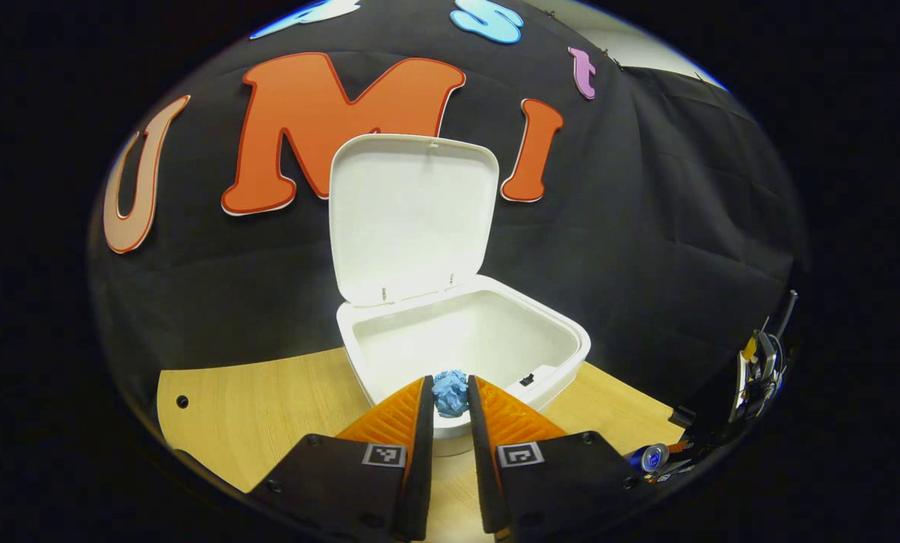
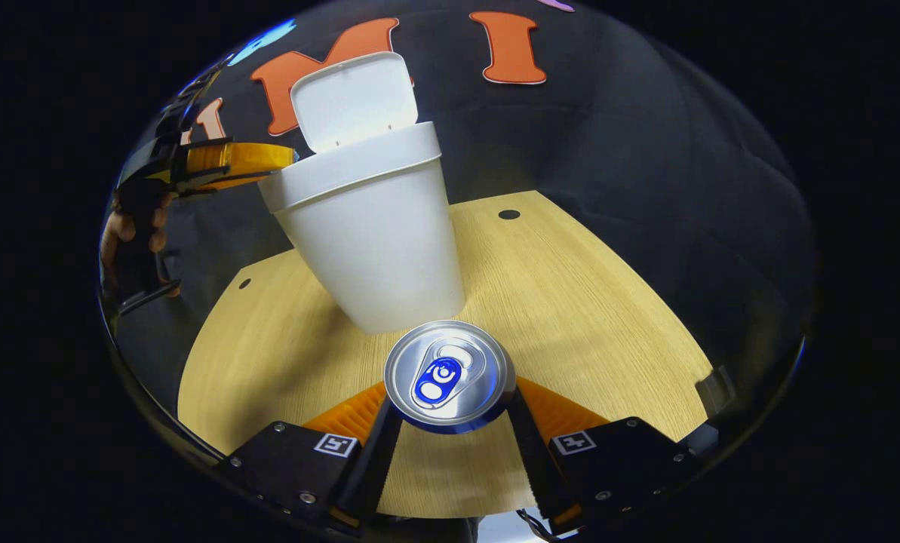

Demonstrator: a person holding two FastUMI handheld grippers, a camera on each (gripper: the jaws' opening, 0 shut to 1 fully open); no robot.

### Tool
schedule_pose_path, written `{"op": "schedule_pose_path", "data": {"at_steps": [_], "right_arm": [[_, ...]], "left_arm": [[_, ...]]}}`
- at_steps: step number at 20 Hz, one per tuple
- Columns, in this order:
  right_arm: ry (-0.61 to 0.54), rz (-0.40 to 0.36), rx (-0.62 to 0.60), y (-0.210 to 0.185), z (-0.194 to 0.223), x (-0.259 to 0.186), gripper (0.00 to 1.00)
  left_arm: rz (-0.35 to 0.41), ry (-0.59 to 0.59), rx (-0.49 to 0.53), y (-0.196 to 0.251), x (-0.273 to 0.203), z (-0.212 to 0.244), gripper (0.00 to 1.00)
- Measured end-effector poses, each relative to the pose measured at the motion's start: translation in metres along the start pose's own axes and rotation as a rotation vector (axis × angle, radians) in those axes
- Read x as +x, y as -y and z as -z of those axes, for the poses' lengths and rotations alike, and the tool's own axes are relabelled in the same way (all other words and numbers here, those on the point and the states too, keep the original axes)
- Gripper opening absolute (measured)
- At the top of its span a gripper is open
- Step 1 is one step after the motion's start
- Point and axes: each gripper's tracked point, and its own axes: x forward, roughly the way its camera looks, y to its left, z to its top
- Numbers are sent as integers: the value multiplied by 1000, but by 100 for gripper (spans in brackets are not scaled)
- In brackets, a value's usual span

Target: Press the lid of the desktop garbage bin to open it, pick up the crumpled paper on the desktop and throw it into the bin, then pick up the pop can on the desktop and drop it into the bin, and finally close the garbage bin lid.

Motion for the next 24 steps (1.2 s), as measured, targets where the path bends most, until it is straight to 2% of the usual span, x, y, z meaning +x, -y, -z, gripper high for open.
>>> {"op": "schedule_pose_path", "data": {"at_steps": [2,3,4,10,11,12,13,16,18,24], "right_arm": [[4,1,0,0,-2,0,78],[6,2,0,0,-3,-1,78],[9,3,-1,0,-4,-1,79],[30,1,0,1,-14,-5,79],[35,-10,13,-1,-19,-7,78],[46,-15,19,0,-23,-7,78],[56,-16,16,2,-27,-10,78],[67,-23,-6,1,-36,-15,79],[77,-33,-15,-1,-42,-19,79],[128,-67,-64,-2,-73,-43,79]], "left_arm": [[-1,2,3,0,2,-2,36],[-5,4,4,-1,1,-2,47],[-6,4,2,-2,2,-2,52],[-11,29,-2,-5,-7,-6,70],[-14,37,-2,-7,-9,-6,77],[-27,43,-3,-12,-12,-6,80],[-37,51,-9,-17,-16,-6,87],[-56,54,-47,-30,-26,2,92],[-87,58,-57,-43,-34,9,98],[-174,68,-54,-77,-58,24,98]]}}
